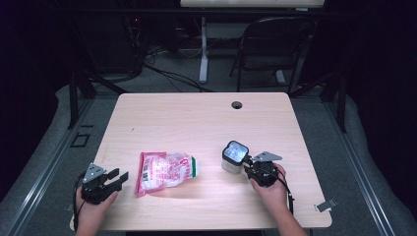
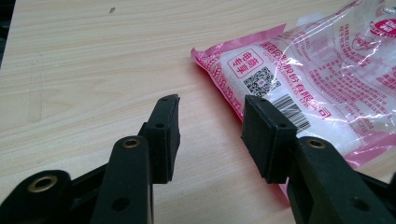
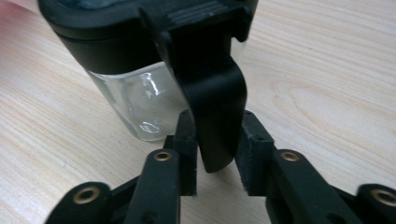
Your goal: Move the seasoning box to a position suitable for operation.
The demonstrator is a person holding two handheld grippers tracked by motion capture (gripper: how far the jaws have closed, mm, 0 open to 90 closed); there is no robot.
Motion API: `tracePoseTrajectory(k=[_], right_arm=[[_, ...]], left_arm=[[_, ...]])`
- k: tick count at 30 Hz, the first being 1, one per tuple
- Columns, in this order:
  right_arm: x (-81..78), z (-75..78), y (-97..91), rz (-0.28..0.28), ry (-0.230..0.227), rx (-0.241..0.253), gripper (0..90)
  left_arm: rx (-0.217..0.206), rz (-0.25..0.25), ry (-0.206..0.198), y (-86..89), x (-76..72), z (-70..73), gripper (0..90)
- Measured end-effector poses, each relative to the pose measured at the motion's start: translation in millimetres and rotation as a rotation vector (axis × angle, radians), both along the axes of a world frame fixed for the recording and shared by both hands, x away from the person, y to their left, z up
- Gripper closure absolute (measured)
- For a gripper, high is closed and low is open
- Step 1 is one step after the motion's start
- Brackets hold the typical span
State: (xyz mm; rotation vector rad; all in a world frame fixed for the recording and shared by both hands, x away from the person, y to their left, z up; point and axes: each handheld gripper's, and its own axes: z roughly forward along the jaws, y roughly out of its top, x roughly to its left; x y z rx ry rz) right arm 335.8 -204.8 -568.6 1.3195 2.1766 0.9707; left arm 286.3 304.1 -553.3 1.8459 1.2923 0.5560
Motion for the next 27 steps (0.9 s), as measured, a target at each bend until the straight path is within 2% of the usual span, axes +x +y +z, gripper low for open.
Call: tracePoseTrajectory(k=[10, 27], right_arm=[[-1.0, 1.0, 1.1, 0.017, -0.007, -0.024, 74.0], [-16.8, 2.8, 6.3, 0.112, -0.007, -0.048, 74.0]], left_arm=[[-0.003, -0.001, -0.001, -0.3, 1.6, -0.6, 56.2], [0.005, -0.049, -0.001, -13.0, 13.8, -1.7, 56.3]])
